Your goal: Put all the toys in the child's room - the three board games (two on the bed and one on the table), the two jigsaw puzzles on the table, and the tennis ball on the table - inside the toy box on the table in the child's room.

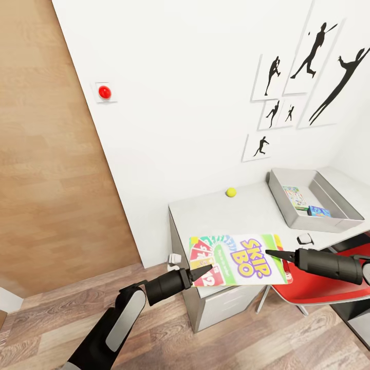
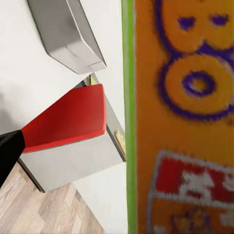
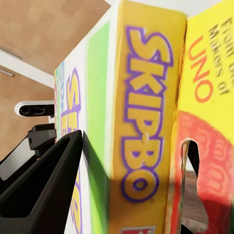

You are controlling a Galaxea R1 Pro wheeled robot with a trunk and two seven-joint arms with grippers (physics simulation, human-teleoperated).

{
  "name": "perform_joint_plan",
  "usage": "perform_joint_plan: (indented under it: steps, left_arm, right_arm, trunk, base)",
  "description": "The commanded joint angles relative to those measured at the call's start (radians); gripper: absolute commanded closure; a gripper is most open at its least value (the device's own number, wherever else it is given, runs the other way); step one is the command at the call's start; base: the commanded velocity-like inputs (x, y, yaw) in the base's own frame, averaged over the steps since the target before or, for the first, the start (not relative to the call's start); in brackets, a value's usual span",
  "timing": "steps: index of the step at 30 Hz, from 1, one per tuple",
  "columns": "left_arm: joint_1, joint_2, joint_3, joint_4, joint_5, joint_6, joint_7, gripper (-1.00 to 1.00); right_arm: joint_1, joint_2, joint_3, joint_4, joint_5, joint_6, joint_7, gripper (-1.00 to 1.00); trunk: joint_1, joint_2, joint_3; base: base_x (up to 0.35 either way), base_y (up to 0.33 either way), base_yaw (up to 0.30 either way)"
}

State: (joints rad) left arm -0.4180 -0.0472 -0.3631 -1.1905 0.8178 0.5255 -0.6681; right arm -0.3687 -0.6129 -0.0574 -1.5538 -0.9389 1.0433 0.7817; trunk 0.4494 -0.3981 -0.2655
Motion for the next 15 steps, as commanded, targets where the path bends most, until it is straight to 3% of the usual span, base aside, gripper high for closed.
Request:
perform_joint_plan:
  steps: [1,15]
  left_arm:
    - [-0.001,0.0,0.0,0.0,0.008,0.008,0.001,-1.0]
    - [-0.001,0.0,0.001,0.004,0.005,0.01,0.001,-1.0]
  right_arm:
    - [-0.001,0.0,-0.001,0.0,0.004,0.004,0.005,1.0]
    - [0.001,-0.003,-0.009,-0.007,0.003,0.004,0.007,1.0]
  trunk:
    - [0.001,-0.002,-0.002]
    - [0.001,-0.002,-0.002]
  base:
    - [0.0,0.0,0.0]
    - [0.0,0.0,0.0]
